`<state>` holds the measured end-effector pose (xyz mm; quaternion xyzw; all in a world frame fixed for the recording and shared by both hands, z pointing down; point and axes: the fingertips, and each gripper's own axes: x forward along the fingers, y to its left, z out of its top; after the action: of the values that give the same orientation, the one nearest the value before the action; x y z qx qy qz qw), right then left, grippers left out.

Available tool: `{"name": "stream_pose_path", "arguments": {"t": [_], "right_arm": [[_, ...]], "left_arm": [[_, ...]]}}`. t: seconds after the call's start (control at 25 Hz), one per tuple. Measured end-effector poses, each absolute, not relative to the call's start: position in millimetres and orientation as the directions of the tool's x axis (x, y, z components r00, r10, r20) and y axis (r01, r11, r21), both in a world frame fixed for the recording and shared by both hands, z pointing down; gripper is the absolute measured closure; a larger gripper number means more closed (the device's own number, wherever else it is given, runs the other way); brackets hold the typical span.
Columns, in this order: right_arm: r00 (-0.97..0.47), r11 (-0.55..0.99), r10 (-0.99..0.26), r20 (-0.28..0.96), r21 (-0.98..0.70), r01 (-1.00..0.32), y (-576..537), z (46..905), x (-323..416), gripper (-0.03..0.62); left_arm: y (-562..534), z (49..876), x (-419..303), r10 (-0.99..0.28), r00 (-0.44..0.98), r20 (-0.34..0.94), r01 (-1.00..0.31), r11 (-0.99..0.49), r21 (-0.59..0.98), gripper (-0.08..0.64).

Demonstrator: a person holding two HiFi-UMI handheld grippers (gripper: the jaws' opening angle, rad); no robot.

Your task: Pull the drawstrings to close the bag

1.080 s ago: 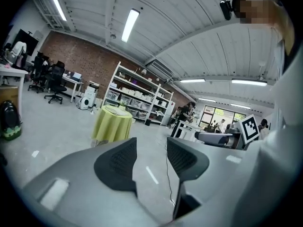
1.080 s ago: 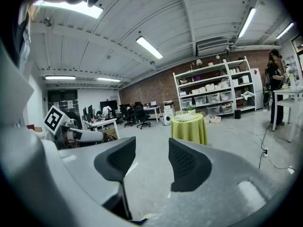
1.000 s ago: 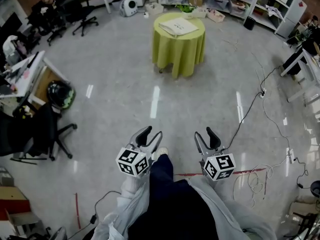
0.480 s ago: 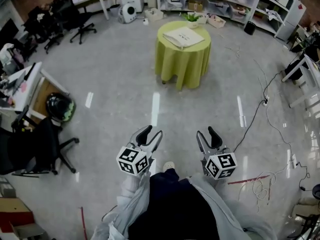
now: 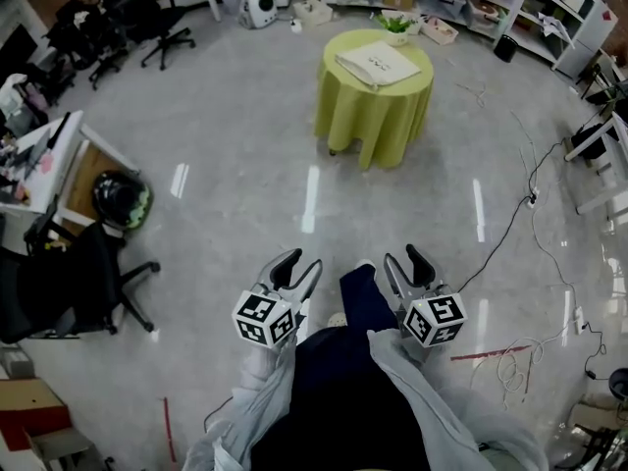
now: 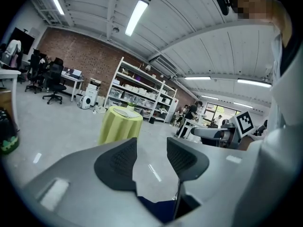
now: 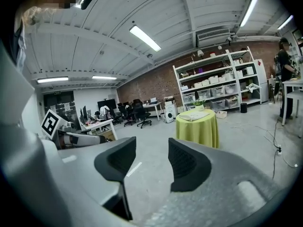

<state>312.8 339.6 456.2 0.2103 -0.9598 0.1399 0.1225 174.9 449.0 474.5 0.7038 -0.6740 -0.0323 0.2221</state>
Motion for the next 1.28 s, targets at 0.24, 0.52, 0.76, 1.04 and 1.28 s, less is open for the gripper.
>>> {"name": "stream_pose_path", "arguments": {"t": [0.24,0.52,0.76,1.04,1.28], "right_arm": [[-0.894,0.889,-0.333,0.299,-0.218,-0.403,310,455,275,0.383],[-0.895,0.892,-0.333,0.297,-0.209,-0.401,242,458,235,0.383],[-0.886,0.888,-0.353,0.301,-0.191,-0.419,166,454,210,0.383],[-0.879,0.880,-0.368,0.302,-0.194,-0.434,82,451,177,0.383],[-0.884,0.880,-0.367,0.288,-0.199,-0.431,30,450,154,0.383]], "left_arm": [[423,477,143,-0.966,0.056,0.251,-0.928,0.043,0.371,0.362],[358,471,102,-0.973,0.037,0.229,-0.934,0.048,0.355,0.364],[286,462,66,-0.973,0.034,0.228,-0.940,0.047,0.338,0.367],[202,454,27,-0.971,0.051,0.234,-0.943,0.030,0.331,0.367],[146,448,1,-0.972,0.046,0.229,-0.951,0.027,0.308,0.367]]}}
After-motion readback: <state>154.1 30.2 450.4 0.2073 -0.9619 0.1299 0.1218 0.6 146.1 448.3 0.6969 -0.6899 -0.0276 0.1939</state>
